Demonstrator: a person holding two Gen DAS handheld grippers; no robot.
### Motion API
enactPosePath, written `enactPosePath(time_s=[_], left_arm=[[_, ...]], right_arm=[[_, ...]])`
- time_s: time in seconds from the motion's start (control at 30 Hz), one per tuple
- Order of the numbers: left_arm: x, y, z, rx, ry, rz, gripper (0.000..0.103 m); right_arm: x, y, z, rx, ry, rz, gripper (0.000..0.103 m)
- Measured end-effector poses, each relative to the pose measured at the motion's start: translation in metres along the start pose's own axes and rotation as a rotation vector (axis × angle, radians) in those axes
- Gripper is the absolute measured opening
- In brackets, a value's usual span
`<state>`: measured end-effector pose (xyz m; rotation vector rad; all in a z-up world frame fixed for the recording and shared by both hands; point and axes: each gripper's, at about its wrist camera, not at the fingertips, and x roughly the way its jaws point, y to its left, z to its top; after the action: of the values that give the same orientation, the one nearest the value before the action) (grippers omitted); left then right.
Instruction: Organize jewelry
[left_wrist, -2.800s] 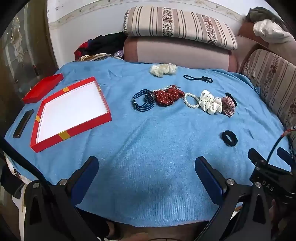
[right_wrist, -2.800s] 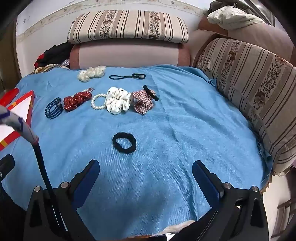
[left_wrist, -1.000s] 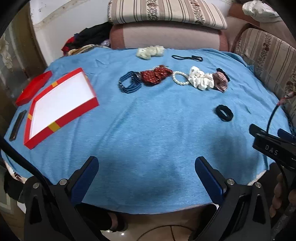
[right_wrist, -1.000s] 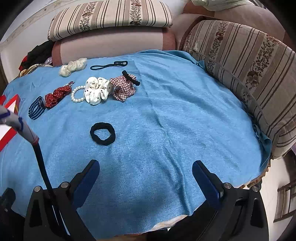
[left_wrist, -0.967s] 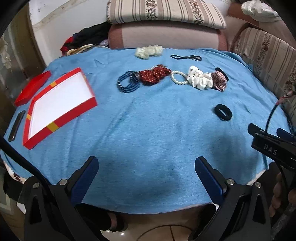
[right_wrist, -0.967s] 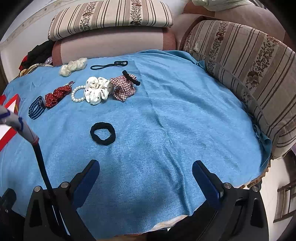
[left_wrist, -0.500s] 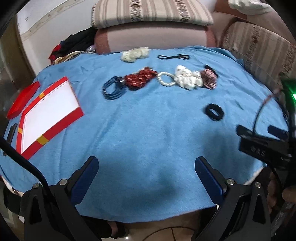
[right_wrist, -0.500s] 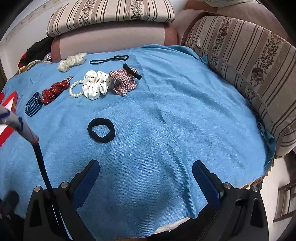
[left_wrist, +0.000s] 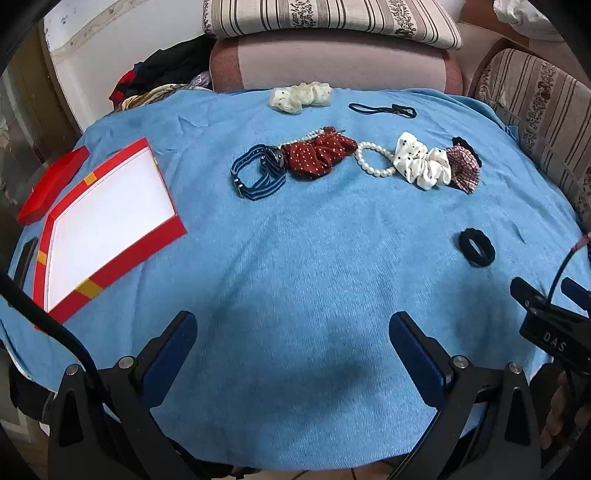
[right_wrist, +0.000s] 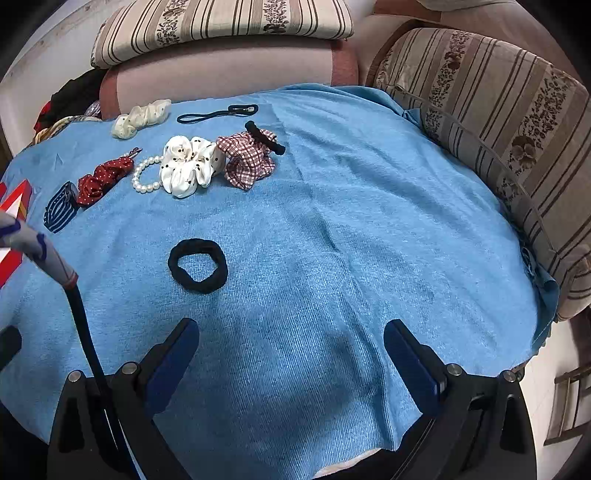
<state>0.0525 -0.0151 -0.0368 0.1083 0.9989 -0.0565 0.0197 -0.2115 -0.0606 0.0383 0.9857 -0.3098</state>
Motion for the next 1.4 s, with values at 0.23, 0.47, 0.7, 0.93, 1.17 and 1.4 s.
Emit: enactPosePath(time_s=[0.23,0.47,0.7,0.93,1.17,1.4], left_arm=[[0.005,0.003,0.011,-0.013,0.019,-0.034,0.103],[0.011,0.004,0.01,-0.016,0.042,-0.042,0.103],[0.018,0.008,0.01,-0.028,0.06,-0.04,0.103],[0.028,0.021,0.017,-0.042,0.065,-0.029,0.103],[0.043,0.063,0.052,-0.131,0.041,-0.039,0.1],[0.081,0.09,0.098,-0.157,0.068,-0.117,0.083]], right_arm=[[-0.003,0.006,0.007,-0.022,-0.022,-0.007,0.102],[0.0,0.01,0.009,-0.033,-0.013,-0.01,0.102],[0.002,0.014,0.011,-0.043,-0.007,-0.002,0.102],[0.005,0.009,0.017,-0.024,-0.019,0.072,0.102],[0.011,-0.008,0.023,0.023,-0.021,0.173,0.086],[0.023,-0.019,0.023,0.07,0.008,0.311,0.079]])
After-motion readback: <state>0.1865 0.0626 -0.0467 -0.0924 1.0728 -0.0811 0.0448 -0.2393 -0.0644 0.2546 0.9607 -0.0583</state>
